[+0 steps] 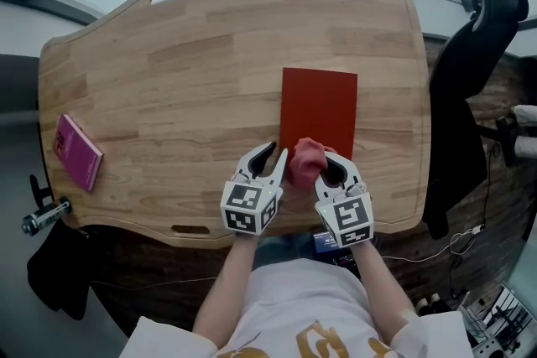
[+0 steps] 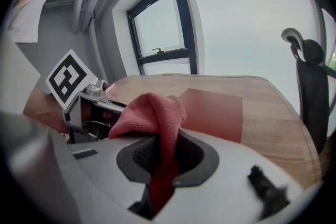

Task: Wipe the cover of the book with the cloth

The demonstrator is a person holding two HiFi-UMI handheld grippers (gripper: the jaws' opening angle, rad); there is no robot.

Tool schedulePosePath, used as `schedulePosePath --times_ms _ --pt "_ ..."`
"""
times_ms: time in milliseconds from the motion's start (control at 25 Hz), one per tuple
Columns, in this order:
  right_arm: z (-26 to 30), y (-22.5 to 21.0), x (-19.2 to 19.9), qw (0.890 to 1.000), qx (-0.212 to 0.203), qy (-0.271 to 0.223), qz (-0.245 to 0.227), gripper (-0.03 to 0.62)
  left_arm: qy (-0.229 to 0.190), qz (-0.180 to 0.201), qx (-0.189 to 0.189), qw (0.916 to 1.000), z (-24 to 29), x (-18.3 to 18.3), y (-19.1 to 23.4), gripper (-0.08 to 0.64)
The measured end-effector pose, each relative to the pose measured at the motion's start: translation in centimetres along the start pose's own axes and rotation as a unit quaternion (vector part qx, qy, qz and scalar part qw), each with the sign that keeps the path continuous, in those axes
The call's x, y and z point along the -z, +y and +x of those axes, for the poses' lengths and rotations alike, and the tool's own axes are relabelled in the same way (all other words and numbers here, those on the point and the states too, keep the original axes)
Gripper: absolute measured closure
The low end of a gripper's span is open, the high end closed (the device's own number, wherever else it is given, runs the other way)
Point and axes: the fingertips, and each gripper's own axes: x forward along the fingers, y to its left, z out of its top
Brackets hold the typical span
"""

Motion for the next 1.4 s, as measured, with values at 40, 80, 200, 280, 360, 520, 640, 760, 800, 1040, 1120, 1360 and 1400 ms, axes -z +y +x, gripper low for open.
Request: schedulePosePath --times_ms 40,80,200,280,360,520,640,760,800,1040,1120,1360,1400 --pt "0.1 0.1 0.0 1.0 -0.002 0.002 -0.005 0.534 0.0 -0.001 0.001 1.0 0.0 0.0 0.0 0.471" --pt "0.2 0.1 0.1 1.0 -0.003 0.005 -0.009 0.534 0.0 -0.004 0.004 1.0 0.1 0.0 0.0 0.471" --pt "0.5 0.2 0.4 1.0 -0.002 0.019 -0.021 0.534 0.002 -0.026 0.018 0.9995 0.1 0.2 -0.1 0.492" --pt "0.7 0.3 0.6 0.999 -0.001 0.027 -0.027 0.534 0.004 -0.031 0.022 0.9993 0.0 0.3 -0.1 0.492" --pt "0.9 0.1 0.6 0.999 0.001 0.032 -0.033 0.534 0.004 -0.03 0.024 0.9993 0.2 0.2 -0.1 0.492" --pt "1.0 0.1 0.8 0.998 0.0 0.051 -0.041 0.533 0.009 -0.025 0.021 0.9994 0.3 0.3 -0.4 0.494" --pt "1.1 0.3 0.6 0.997 0.003 0.059 -0.051 0.534 0.015 -0.015 0.014 0.9997 0.3 0.2 -0.2 0.492" --pt "1.2 0.4 0.7 0.996 0.004 0.066 -0.062 0.534 0.017 -0.024 0.014 0.9995 0.3 0.2 -0.3 0.494" --pt "1.3 0.5 0.7 0.995 0.003 0.069 -0.065 0.534 0.018 -0.025 0.016 0.9994 0.2 0.3 -0.2 0.494" --pt "2.0 0.6 0.2 0.994 -0.003 0.078 -0.077 0.534 0.019 -0.022 0.021 0.9993 0.3 0.2 -0.2 0.494" --pt "2.1 0.6 0.2 0.994 -0.005 0.08 -0.078 0.534 0.019 -0.022 0.021 0.9994 0.2 0.2 -0.2 0.494" --pt "2.5 0.5 -0.1 0.993 -0.011 0.081 -0.084 0.534 0.021 -0.02 0.019 0.9994 0.2 0.3 -0.3 0.494" --pt "2.6 0.4 -0.2 0.993 -0.012 0.081 -0.085 0.534 0.021 -0.02 0.018 0.9994 0.2 0.3 -0.3 0.494"
